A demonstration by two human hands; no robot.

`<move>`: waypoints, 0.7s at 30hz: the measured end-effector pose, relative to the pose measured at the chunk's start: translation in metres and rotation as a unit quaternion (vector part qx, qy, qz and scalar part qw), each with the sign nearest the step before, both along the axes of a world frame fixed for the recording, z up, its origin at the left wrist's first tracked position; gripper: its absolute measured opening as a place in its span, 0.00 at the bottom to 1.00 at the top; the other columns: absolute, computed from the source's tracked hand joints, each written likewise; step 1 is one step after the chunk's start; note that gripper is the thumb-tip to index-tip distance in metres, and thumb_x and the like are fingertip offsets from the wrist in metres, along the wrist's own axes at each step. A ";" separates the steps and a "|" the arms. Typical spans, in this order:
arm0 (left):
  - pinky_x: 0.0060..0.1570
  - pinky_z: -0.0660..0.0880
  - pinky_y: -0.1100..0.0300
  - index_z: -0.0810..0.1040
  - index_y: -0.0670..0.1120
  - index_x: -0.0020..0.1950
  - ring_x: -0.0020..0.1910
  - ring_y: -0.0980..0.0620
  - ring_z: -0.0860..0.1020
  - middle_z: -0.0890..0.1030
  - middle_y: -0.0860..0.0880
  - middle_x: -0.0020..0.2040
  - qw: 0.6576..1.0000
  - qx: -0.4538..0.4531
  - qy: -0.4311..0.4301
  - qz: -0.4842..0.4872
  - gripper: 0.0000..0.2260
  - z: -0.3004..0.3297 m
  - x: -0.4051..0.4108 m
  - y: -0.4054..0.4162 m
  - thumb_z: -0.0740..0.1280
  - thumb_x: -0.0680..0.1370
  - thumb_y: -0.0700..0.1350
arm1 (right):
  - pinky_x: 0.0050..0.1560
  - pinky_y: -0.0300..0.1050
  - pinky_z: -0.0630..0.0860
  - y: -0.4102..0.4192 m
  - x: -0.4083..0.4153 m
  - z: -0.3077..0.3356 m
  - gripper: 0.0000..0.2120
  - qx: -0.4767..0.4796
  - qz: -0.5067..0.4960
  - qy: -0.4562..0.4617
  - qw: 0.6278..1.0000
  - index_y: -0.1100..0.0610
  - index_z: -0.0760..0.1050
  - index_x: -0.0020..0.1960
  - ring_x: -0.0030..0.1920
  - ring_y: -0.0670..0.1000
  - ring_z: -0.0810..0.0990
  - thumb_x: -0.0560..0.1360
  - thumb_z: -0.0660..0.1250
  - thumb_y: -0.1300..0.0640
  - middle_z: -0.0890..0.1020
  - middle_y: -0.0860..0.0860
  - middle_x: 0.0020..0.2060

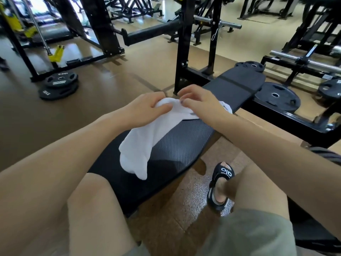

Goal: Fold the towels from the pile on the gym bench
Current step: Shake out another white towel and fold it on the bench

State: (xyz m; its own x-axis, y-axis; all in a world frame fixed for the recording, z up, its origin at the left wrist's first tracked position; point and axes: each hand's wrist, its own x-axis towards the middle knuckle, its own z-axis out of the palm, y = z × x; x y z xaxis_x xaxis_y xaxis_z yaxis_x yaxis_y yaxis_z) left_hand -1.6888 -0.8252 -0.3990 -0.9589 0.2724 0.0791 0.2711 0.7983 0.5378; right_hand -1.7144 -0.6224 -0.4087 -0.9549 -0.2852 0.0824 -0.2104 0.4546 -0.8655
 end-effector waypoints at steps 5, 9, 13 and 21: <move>0.38 0.68 0.59 0.72 0.52 0.42 0.39 0.55 0.73 0.75 0.53 0.40 1.000 0.014 -0.019 0.009 0.12 0.005 0.003 -0.005 0.62 0.83 0.53 | 0.58 0.57 0.80 -0.016 0.000 -0.017 0.09 0.030 -0.017 -0.046 0.998 0.52 0.81 0.57 0.52 0.55 0.82 0.79 0.66 0.53 0.83 0.53 0.47; 0.32 0.64 0.67 0.68 0.51 0.36 0.30 0.61 0.68 0.70 0.59 0.31 0.993 0.076 -0.082 0.039 0.17 0.003 0.008 -0.007 0.60 0.84 0.52 | 0.47 0.53 0.79 -0.014 -0.002 -0.026 0.11 0.049 -0.001 -0.038 0.998 0.58 0.81 0.45 0.41 0.55 0.79 0.78 0.62 0.54 0.82 0.55 0.39; 0.36 0.61 0.59 0.65 0.48 0.38 0.34 0.53 0.65 0.66 0.52 0.35 0.976 0.130 -0.165 0.063 0.14 0.000 0.007 -0.012 0.58 0.83 0.49 | 0.34 0.38 0.67 -0.008 -0.006 -0.019 0.04 0.131 0.003 -0.003 0.991 0.51 0.81 0.48 0.32 0.44 0.72 0.76 0.69 0.52 0.75 0.44 0.32; 0.36 0.62 0.58 0.66 0.43 0.41 0.34 0.54 0.65 0.68 0.52 0.37 0.993 0.056 -0.065 0.079 0.16 0.011 0.003 -0.036 0.57 0.85 0.50 | 0.43 0.47 0.68 0.012 -0.013 -0.006 0.24 0.322 0.018 0.154 0.934 0.58 0.75 0.64 0.51 0.53 0.70 0.69 0.67 0.70 0.71 0.53 0.51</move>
